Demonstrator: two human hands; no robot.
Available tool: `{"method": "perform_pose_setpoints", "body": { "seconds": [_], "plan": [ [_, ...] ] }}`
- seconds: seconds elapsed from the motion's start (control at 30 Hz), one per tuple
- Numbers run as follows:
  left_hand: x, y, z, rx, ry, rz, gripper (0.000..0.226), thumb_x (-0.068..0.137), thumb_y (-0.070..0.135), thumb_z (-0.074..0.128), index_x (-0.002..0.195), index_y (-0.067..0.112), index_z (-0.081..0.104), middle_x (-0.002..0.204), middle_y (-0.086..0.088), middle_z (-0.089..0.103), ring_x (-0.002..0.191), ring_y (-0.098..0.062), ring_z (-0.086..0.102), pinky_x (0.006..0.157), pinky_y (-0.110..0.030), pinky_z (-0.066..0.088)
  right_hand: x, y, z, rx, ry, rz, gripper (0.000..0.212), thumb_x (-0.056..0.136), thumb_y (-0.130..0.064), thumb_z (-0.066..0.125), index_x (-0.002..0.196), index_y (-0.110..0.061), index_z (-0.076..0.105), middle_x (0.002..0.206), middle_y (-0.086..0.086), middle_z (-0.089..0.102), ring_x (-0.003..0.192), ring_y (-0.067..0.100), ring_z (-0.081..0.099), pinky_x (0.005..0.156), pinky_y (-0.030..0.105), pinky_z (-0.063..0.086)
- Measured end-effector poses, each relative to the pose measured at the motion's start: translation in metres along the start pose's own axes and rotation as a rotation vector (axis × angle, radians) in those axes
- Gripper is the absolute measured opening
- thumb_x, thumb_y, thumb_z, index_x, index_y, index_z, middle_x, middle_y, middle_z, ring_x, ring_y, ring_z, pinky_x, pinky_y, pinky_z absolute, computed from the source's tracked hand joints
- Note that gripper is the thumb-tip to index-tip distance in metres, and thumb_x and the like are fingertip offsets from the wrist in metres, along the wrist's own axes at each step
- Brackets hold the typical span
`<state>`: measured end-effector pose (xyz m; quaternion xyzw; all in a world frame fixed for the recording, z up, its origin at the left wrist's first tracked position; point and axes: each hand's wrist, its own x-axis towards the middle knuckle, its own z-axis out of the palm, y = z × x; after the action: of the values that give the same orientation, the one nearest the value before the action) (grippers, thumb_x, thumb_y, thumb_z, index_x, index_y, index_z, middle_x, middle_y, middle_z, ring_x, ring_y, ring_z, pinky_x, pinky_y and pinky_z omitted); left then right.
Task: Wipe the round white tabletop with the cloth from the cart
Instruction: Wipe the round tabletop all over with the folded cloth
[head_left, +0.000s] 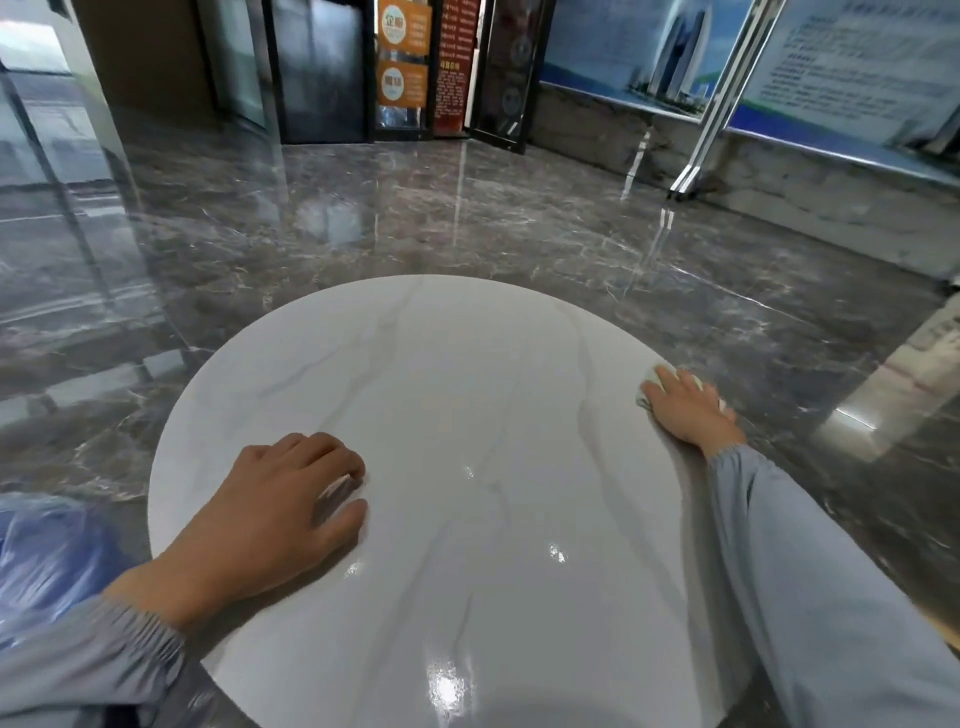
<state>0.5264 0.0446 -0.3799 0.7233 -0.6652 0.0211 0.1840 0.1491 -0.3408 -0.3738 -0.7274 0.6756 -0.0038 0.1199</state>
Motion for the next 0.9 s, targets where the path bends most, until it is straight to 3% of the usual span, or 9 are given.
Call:
{"method": "perform_pose_setpoints", "body": {
  "seconds": [0.1,0.27,0.43,0.57,0.67,0.8,0.9],
  "plan": [
    [0.021,-0.003,0.005,0.018,-0.042,0.014,0.042,0.092,0.07,0.043,0.121,0.045,0.06,0.129,0.023,0.054,0.117,-0.01,0.053,0.093,-0.038,0.041,0.011,-0.006,0.002,0.001,-0.007,0.045,0.067,0.096,-0.065,0.018,0.16,-0.046,0.014,0.174,-0.008,0.004,0.158,0.035,0.003,0.123,0.064,0.006],
    [0.022,0.002,0.017,-0.019,-0.03,-0.034,0.037,0.093,0.066,0.043,0.124,0.048,0.051,0.13,0.027,0.046,0.126,-0.009,0.043,0.103,-0.037,0.028,0.027,-0.058,-0.002,-0.009,-0.092,0.003,0.062,0.103,-0.059,0.019,0.162,-0.047,0.005,0.173,-0.013,-0.007,0.159,0.033,-0.011,0.121,0.065,-0.007],
    [0.021,0.003,0.019,-0.025,-0.001,-0.036,0.034,0.093,0.063,0.049,0.122,0.047,0.052,0.128,0.027,0.046,0.123,-0.009,0.046,0.103,-0.038,0.029,0.029,-0.191,0.019,-0.027,-0.139,-0.286,0.062,0.104,-0.058,0.021,0.163,-0.047,0.005,0.173,-0.014,-0.008,0.159,0.03,-0.011,0.123,0.061,-0.01],
    [0.021,0.004,0.02,-0.009,-0.012,-0.042,0.035,0.092,0.063,0.049,0.122,0.047,0.053,0.128,0.028,0.046,0.122,-0.01,0.046,0.103,-0.038,0.03,-0.017,-0.325,0.05,-0.098,-0.208,-0.603,0.062,0.104,-0.06,0.02,0.163,-0.047,0.005,0.173,-0.013,-0.008,0.159,0.029,-0.013,0.122,0.061,-0.012],
    [0.021,0.005,0.019,-0.01,-0.022,-0.049,0.035,0.093,0.064,0.047,0.124,0.047,0.052,0.13,0.029,0.045,0.123,-0.009,0.043,0.103,-0.035,0.027,-0.052,-0.386,0.071,-0.148,-0.238,-0.764,0.062,0.103,-0.061,0.02,0.162,-0.047,0.007,0.173,-0.013,-0.007,0.159,0.029,-0.013,0.121,0.062,-0.014],
    [0.021,0.004,0.017,-0.008,-0.029,-0.054,0.036,0.094,0.066,0.045,0.125,0.049,0.05,0.131,0.03,0.044,0.125,-0.008,0.042,0.104,-0.035,0.026,-0.046,-0.379,0.064,-0.085,-0.241,-0.765,0.063,0.103,-0.062,0.023,0.162,-0.046,0.011,0.173,-0.013,-0.002,0.16,0.025,-0.007,0.123,0.058,-0.007],
    [0.023,0.006,0.013,-0.031,-0.052,-0.062,0.037,0.092,0.067,0.045,0.125,0.05,0.049,0.131,0.03,0.043,0.127,-0.008,0.04,0.106,-0.034,0.025,-0.016,-0.323,0.047,-0.026,-0.16,-0.611,0.063,0.102,-0.062,0.025,0.162,-0.045,0.014,0.173,-0.013,0.002,0.16,0.027,-0.002,0.123,0.058,-0.002]
  ]
}}
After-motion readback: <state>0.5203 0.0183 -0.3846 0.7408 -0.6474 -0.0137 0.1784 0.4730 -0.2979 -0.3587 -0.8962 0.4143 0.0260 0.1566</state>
